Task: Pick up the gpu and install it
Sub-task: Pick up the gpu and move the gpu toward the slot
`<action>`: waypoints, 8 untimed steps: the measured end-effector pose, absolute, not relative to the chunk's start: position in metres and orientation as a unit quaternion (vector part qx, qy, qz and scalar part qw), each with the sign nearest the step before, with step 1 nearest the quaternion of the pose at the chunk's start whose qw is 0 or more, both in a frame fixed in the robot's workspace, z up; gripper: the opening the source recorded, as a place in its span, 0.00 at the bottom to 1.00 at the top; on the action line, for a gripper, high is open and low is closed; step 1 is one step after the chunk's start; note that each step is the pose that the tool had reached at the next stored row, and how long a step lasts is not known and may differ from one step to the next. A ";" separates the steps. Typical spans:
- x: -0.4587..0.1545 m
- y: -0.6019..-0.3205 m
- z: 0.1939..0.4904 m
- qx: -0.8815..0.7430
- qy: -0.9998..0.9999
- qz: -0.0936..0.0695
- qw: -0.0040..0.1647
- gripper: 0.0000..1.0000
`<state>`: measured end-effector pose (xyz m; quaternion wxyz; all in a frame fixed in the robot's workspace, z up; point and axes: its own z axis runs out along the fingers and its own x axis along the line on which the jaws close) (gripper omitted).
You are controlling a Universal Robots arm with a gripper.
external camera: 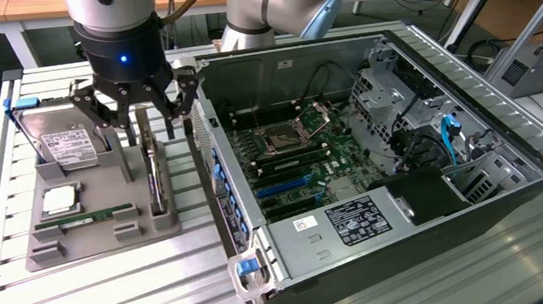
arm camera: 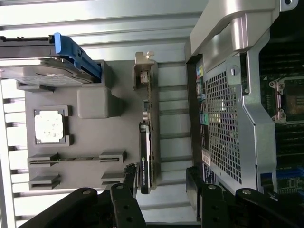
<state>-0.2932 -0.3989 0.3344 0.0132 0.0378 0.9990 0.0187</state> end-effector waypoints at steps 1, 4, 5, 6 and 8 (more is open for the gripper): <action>-0.293 -0.399 0.334 0.038 0.999 0.019 0.013 0.54; -0.293 -0.399 0.333 0.038 0.999 0.019 0.013 0.54; -0.293 -0.399 0.333 0.038 0.999 0.018 0.013 0.54; -0.293 -0.399 0.333 0.038 0.999 0.018 0.013 0.54; -0.294 -0.399 0.332 0.038 0.999 0.018 0.013 0.54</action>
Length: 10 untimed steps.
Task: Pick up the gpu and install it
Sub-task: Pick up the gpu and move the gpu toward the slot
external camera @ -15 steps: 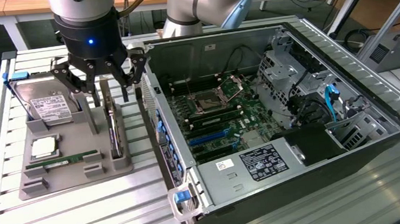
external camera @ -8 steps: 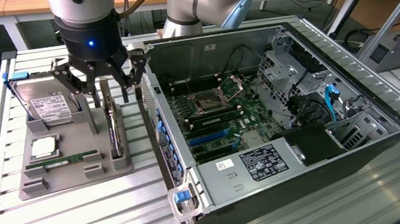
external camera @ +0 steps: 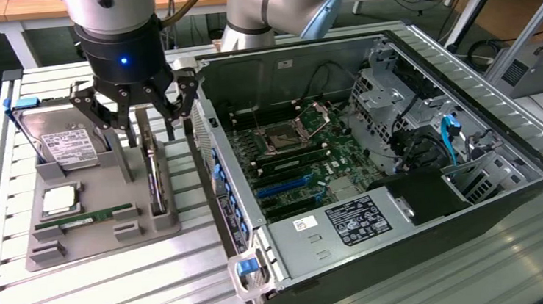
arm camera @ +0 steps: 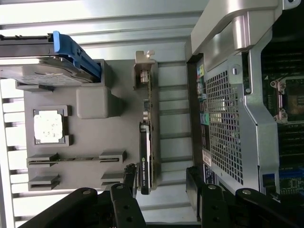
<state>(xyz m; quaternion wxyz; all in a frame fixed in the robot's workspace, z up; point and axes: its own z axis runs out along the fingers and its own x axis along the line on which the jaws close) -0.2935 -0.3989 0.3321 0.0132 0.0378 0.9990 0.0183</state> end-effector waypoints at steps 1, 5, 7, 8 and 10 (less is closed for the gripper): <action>-0.294 -0.399 0.332 0.038 0.999 0.018 0.013 0.54; -0.294 -0.399 0.330 0.038 0.999 0.018 0.013 0.54; -0.294 -0.399 0.330 0.038 0.999 0.017 0.013 0.54; -0.294 -0.399 0.329 0.038 0.999 0.017 0.013 0.54; -0.294 -0.399 0.329 0.038 0.999 0.017 0.013 0.54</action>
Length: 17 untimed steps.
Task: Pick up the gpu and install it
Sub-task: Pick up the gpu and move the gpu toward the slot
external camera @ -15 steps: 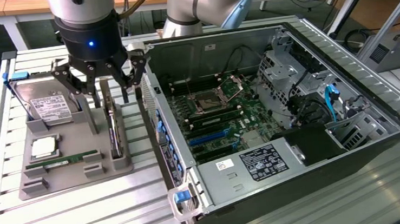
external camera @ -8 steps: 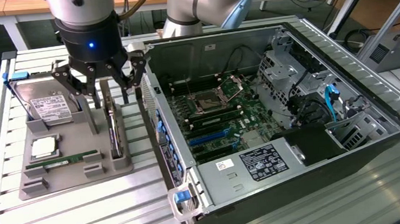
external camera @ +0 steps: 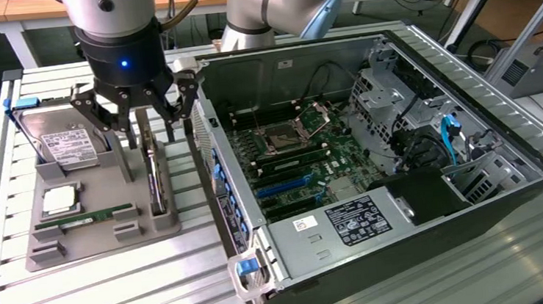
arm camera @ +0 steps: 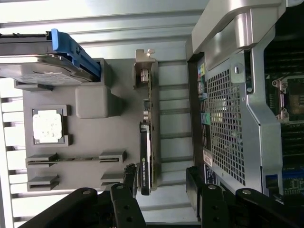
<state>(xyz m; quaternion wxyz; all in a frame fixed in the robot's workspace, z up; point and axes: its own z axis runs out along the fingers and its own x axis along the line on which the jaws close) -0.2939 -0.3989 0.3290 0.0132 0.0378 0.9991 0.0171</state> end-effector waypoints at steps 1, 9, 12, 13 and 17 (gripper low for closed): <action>-0.294 -0.399 0.329 0.038 0.999 0.017 0.013 0.54; -0.294 -0.399 0.326 0.038 0.999 0.016 0.013 0.54; -0.294 -0.399 0.325 0.038 0.999 0.016 0.013 0.54; -0.294 -0.399 0.325 0.038 0.999 0.016 0.013 0.54; -0.294 -0.399 0.323 0.038 0.999 0.015 0.013 0.54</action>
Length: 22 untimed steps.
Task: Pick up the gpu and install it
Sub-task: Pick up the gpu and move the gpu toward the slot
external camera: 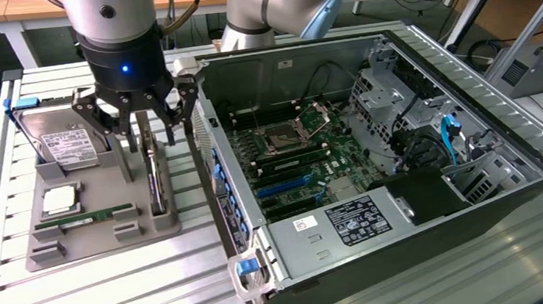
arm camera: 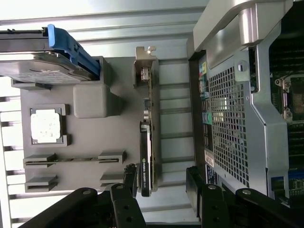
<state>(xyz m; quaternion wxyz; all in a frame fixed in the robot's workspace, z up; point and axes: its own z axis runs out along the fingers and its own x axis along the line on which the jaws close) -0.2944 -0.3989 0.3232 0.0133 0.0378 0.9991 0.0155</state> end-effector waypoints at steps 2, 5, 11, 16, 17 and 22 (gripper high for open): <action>-0.294 -0.399 0.322 0.038 0.999 0.015 0.013 0.54; -0.295 -0.399 0.321 0.038 0.999 0.015 0.013 0.54; -0.295 -0.399 0.319 0.038 0.999 0.014 0.013 0.54; -0.295 -0.399 0.318 0.038 0.999 0.013 0.013 0.54; -0.295 -0.399 0.317 0.038 0.999 0.013 0.013 0.54; -0.295 -0.399 0.315 0.038 0.999 0.013 0.013 0.54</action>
